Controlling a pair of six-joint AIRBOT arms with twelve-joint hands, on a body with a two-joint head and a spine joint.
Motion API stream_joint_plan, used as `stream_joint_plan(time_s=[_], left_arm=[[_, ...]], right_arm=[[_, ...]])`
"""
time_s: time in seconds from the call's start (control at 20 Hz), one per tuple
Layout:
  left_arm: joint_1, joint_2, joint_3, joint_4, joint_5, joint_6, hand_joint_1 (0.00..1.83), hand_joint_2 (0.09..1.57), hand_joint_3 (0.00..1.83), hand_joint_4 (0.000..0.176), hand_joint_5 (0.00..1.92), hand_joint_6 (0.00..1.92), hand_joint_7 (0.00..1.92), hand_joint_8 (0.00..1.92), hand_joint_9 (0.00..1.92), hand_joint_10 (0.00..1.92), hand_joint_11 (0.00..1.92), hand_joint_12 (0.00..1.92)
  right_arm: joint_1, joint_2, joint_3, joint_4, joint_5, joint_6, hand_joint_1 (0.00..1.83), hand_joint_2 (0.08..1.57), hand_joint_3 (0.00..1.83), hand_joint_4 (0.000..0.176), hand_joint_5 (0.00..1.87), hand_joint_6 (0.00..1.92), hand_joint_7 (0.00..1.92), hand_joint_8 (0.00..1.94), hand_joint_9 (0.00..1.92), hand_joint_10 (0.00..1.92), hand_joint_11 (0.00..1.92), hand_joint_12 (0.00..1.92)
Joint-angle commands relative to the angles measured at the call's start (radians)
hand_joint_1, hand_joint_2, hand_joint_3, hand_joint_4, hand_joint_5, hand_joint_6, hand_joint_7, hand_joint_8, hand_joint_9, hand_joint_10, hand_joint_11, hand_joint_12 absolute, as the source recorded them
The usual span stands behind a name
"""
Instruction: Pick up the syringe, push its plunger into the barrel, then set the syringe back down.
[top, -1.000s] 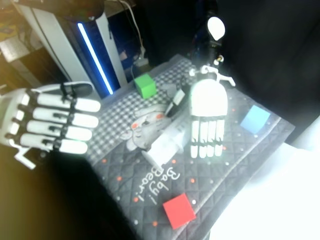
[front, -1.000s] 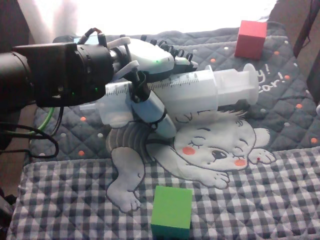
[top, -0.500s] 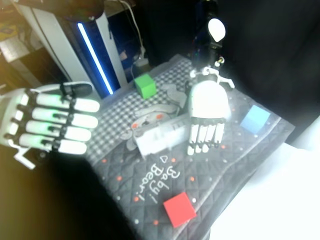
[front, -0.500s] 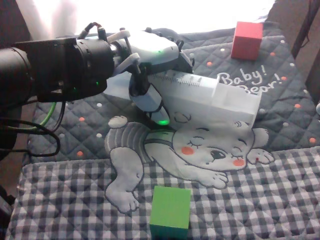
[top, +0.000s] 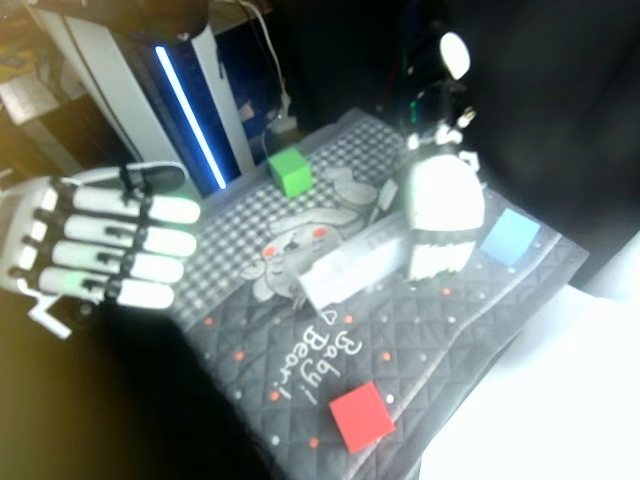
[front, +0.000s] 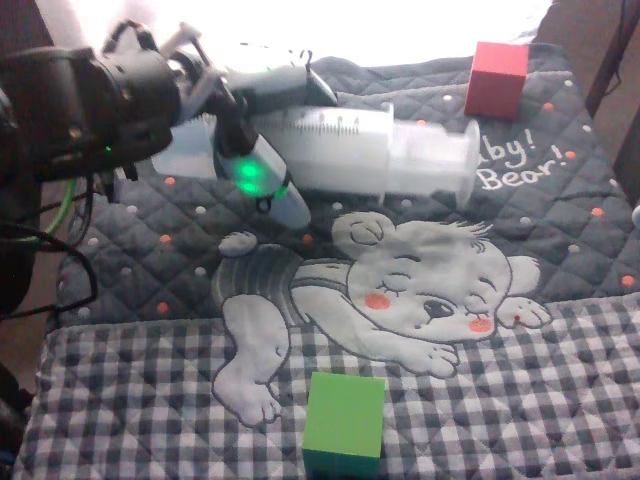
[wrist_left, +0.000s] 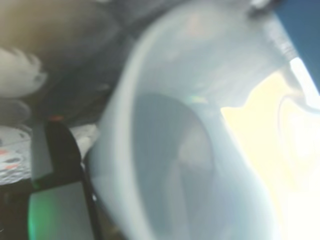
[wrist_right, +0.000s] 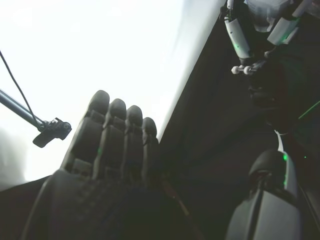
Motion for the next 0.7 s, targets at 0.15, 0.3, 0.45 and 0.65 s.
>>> stream_joint_plan(time_s=[0.15, 0.3, 0.45, 0.65], left_arm=[[-0.035, 0.041, -0.02, -0.159, -0.183, 0.041, 1.55, 1.14, 0.01, 0.105, 1.21, 1.92, 1.48, 1.92, 1.56, 1.92, 1.55, 1.92], [-0.059, 0.059, -0.036, -0.179, -0.212, 0.061, 1.55, 1.15, 0.01, 0.103, 1.22, 1.92, 1.51, 1.92, 1.58, 1.92, 1.58, 1.92], [-0.086, 0.065, -0.042, -0.19, -0.22, 0.081, 1.54, 1.13, 0.0, 0.097, 1.16, 1.92, 1.41, 1.92, 1.5, 1.92, 1.43, 1.92], [-0.11, 0.066, -0.042, -0.186, -0.224, 0.081, 1.56, 1.12, 0.0, 0.091, 1.2, 1.92, 1.44, 1.92, 1.52, 1.92, 1.39, 1.92]], right_arm=[[0.009, -0.011, 0.005, 0.028, 0.122, 0.007, 0.52, 0.72, 0.01, 0.0, 0.22, 0.0, 0.21, 0.0, 0.21, 0.0, 0.23, 0.16], [0.009, -0.023, 0.006, 0.04, 0.122, 0.007, 0.55, 0.7, 0.0, 0.0, 0.18, 0.0, 0.15, 0.0, 0.17, 0.0, 0.17, 0.13], [0.009, -0.054, 0.013, 0.059, 0.121, 0.008, 0.56, 0.73, 0.01, 0.0, 0.13, 0.0, 0.11, 0.0, 0.13, 0.0, 0.14, 0.11], [0.008, -0.102, 0.035, 0.067, 0.109, 0.032, 0.09, 0.81, 0.0, 0.0, 0.02, 0.0, 0.0, 0.0, 0.0, 0.0, 0.04, 0.03]])
